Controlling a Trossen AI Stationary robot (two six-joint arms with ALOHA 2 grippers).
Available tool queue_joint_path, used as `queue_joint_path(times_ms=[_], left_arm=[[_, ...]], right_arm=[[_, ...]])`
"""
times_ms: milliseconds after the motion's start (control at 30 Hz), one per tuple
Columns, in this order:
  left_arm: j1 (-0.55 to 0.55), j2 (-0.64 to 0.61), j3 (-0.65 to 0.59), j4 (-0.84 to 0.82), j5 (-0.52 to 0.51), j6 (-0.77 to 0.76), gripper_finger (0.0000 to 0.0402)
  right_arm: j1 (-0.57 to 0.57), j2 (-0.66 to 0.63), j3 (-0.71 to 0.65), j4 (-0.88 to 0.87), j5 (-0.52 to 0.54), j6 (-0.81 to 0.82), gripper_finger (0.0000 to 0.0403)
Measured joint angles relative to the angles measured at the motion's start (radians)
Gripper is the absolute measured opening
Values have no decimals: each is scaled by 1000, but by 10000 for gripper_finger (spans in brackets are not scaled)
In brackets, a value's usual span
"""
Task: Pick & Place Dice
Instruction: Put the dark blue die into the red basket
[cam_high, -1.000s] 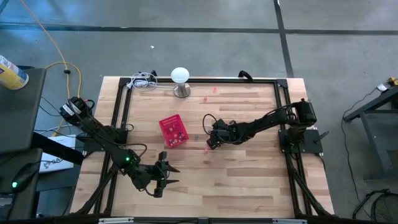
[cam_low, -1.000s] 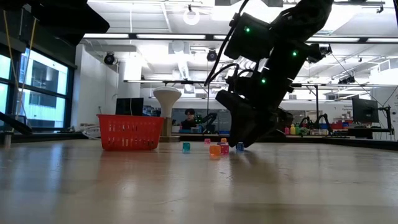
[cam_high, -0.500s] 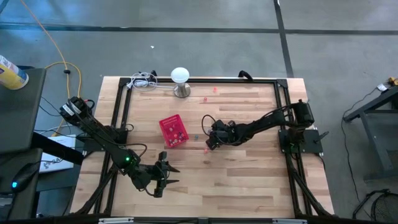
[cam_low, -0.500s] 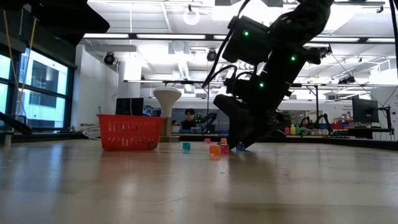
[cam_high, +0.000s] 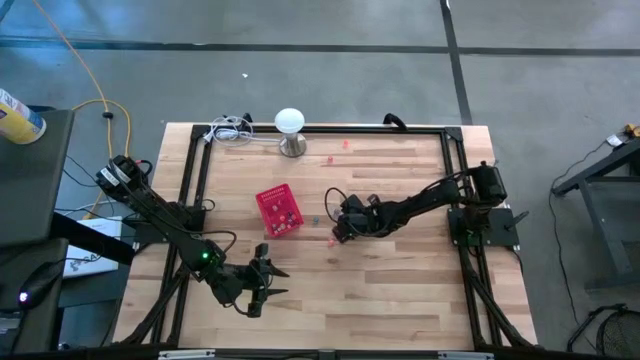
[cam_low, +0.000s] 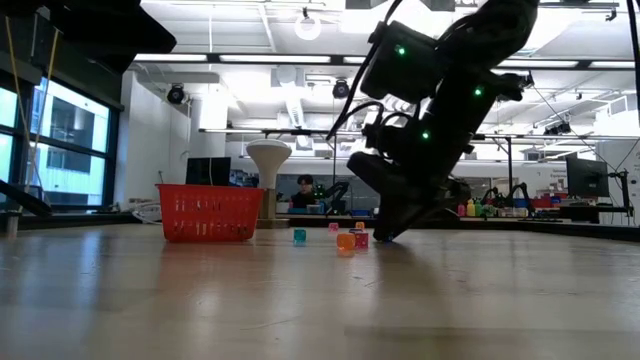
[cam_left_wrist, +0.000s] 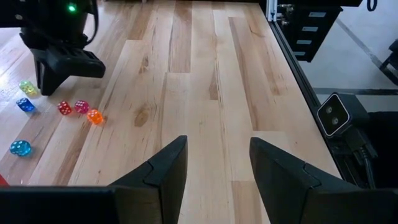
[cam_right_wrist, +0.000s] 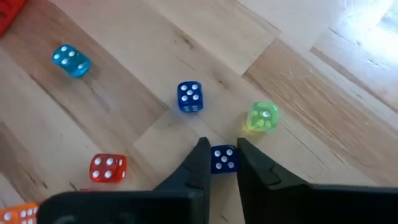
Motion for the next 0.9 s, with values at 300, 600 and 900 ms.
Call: queue_joint_path(times_ms=[300,600,900], left_arm=[[0,0,0,1,0,5,166],[0,0,0,13,0,19,166],[0,0,0,22,0,19,166]], right_arm=[[77,-35,75,54,11,-144,30],[93,-25,239,244,22,-431,30],[1,78,352,297,-124,-516,30]])
